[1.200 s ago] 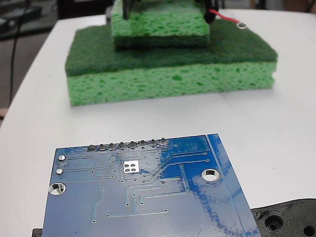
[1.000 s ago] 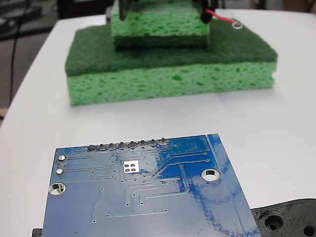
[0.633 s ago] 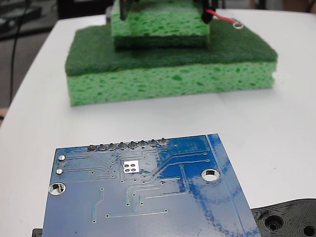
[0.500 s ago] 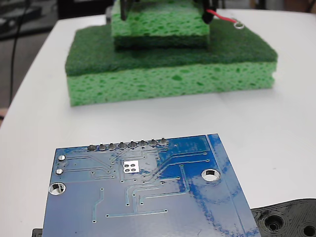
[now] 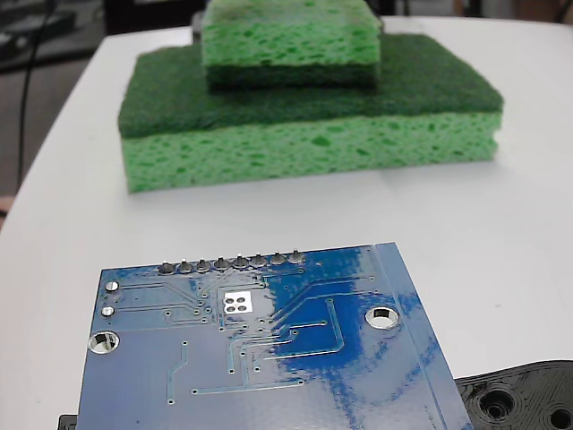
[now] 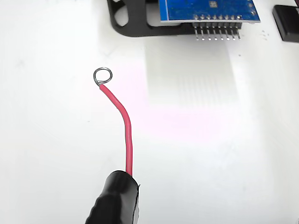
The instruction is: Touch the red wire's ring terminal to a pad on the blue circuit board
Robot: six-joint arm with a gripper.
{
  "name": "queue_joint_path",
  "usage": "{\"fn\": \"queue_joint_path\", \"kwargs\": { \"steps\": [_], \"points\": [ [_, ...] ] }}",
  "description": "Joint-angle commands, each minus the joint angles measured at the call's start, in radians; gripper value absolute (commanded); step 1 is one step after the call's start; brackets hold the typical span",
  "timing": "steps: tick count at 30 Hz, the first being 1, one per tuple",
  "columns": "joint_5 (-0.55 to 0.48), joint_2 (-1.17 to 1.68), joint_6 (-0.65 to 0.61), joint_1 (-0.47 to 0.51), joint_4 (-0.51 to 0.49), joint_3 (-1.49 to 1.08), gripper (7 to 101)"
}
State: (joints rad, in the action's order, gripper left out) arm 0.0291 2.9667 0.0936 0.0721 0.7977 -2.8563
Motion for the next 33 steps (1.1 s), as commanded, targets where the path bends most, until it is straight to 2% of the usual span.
{"fn": "queue_joint_path", "kwargs": {
  "steps": [1, 5, 16, 33],
  "points": [
    [0.015, -0.06, 0.0, 0.0, -0.015, 0.064, 100.3],
    [0.043, -0.155, 0.0, 0.003, -0.06, 0.147, 100.3],
    [0.025, -0.443, -0.009, 0.089, -0.288, 0.224, 100.3],
    [0.075, -0.752, 0.04, 0.089, -0.416, 0.342, 100.3]
  ]
}}
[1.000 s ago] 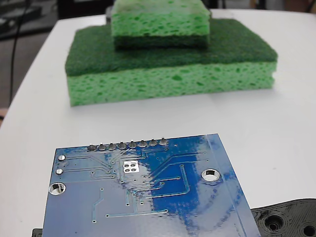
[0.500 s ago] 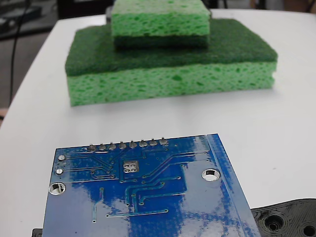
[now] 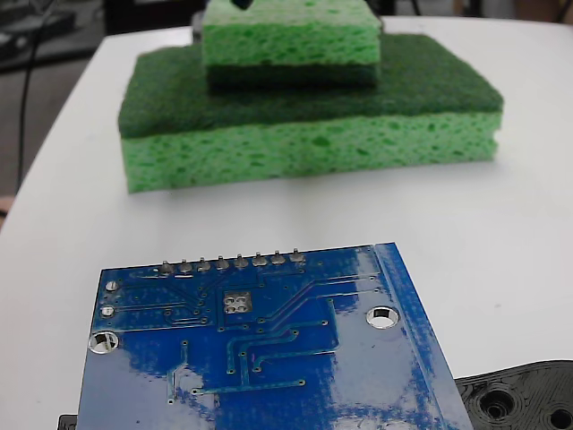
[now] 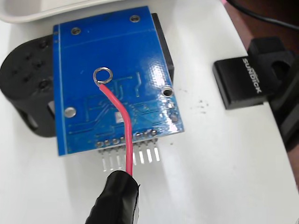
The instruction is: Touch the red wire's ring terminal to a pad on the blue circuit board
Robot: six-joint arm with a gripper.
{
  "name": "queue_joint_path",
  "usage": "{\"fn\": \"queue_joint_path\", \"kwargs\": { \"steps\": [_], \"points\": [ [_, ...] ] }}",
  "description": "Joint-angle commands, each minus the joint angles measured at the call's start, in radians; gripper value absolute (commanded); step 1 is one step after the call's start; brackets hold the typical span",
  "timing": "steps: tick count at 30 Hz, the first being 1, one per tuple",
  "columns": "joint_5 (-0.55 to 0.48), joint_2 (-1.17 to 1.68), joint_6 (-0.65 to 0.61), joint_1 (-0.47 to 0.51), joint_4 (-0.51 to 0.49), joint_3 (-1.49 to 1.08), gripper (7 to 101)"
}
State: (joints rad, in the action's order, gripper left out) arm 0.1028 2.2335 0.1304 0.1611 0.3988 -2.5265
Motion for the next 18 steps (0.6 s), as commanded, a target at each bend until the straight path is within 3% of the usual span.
{"fn": "queue_joint_path", "kwargs": {
  "steps": [1, 18],
  "points": [
    [0.005, -0.034, 0.009, 0.0, -0.029, 0.015, 100.3],
    [0.054, -0.238, 0.028, -0.037, -0.037, 0.129, 100.3]
  ]
}}
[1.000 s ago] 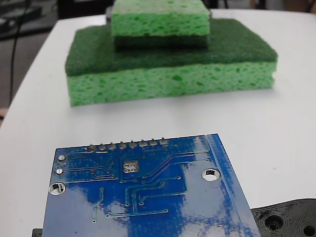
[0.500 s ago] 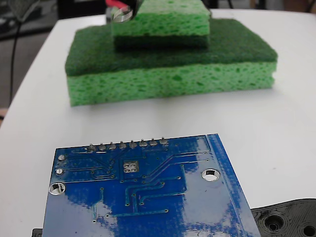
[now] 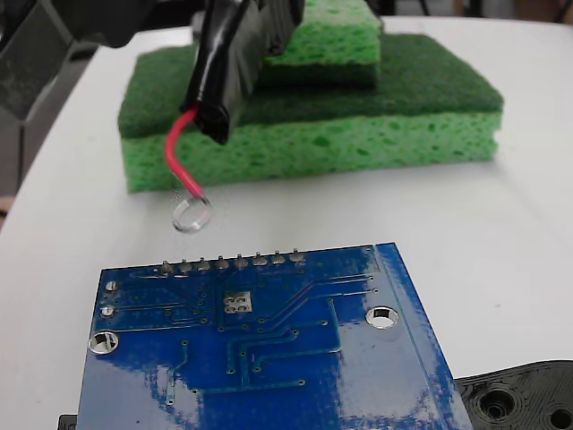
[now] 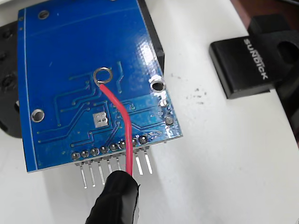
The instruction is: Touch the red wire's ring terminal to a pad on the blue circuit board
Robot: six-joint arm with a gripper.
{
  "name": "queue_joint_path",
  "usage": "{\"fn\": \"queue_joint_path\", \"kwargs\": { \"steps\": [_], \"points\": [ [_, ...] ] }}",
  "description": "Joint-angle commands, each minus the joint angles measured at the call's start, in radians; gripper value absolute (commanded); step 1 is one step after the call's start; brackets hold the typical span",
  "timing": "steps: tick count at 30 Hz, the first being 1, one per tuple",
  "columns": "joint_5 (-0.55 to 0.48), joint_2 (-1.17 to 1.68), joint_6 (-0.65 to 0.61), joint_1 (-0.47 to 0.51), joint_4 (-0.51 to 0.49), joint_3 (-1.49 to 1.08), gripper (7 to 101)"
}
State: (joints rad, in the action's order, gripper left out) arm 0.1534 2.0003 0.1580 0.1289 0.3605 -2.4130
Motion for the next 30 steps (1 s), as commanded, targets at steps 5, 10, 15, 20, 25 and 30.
{"fn": "queue_joint_path", "kwargs": {
  "steps": [5, 10, 15, 20, 25, 30],
  "points": [
    [-0.006, -0.021, -0.002, -0.008, 0.015, 0.023, 100.3],
    [-0.008, -0.018, -0.006, -0.014, 0.023, 0.018, 100.3],
    [-0.012, -0.018, -0.011, -0.012, 0.011, 0.005, 100.3],
    [-0.014, -0.021, -0.015, -0.011, 0.011, 0.002, 100.3],
    [-0.014, -0.028, -0.017, -0.009, 0.006, 0.002, 100.3],
    [-0.014, -0.035, -0.017, -0.009, 0.008, 0.006, 100.3]
  ]
}}
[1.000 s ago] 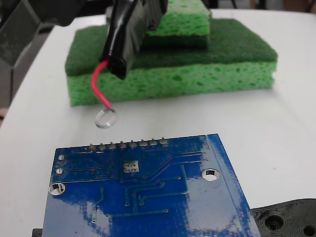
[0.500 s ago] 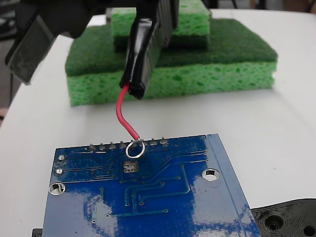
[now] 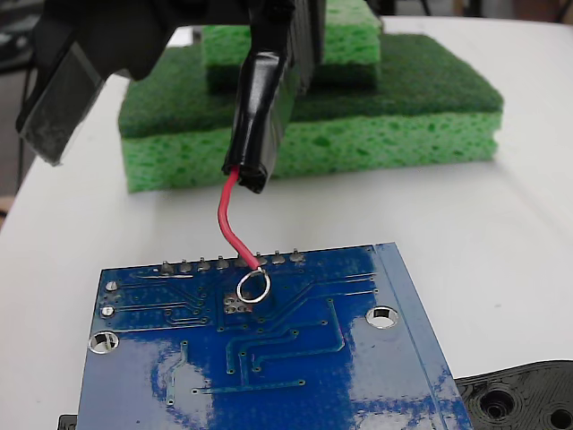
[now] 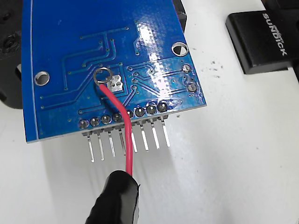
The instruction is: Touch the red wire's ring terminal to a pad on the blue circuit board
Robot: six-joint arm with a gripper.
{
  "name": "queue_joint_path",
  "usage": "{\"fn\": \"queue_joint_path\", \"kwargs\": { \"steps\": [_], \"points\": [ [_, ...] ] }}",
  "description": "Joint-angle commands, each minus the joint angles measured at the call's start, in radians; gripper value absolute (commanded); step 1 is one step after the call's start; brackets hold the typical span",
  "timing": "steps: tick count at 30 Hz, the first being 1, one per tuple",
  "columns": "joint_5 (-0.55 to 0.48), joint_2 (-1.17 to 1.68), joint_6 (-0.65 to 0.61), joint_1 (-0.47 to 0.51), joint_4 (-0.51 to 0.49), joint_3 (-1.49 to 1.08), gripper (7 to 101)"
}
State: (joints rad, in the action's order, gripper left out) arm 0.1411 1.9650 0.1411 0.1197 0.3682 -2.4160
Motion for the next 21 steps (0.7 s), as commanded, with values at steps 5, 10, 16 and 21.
{"fn": "queue_joint_path", "kwargs": {
  "steps": [5, 10, 16, 21],
  "points": [
    [0.0, -0.008, 0.002, 0.002, 0.002, 0.014, 100.3],
    [0.0, -0.006, 0.003, 0.003, 0.0, 0.014, 100.3],
    [0.0, -0.006, 0.003, 0.006, -0.002, 0.012, 100.3],
    [0.0, -0.006, 0.003, 0.008, -0.005, 0.008, 100.3]
  ]
}}
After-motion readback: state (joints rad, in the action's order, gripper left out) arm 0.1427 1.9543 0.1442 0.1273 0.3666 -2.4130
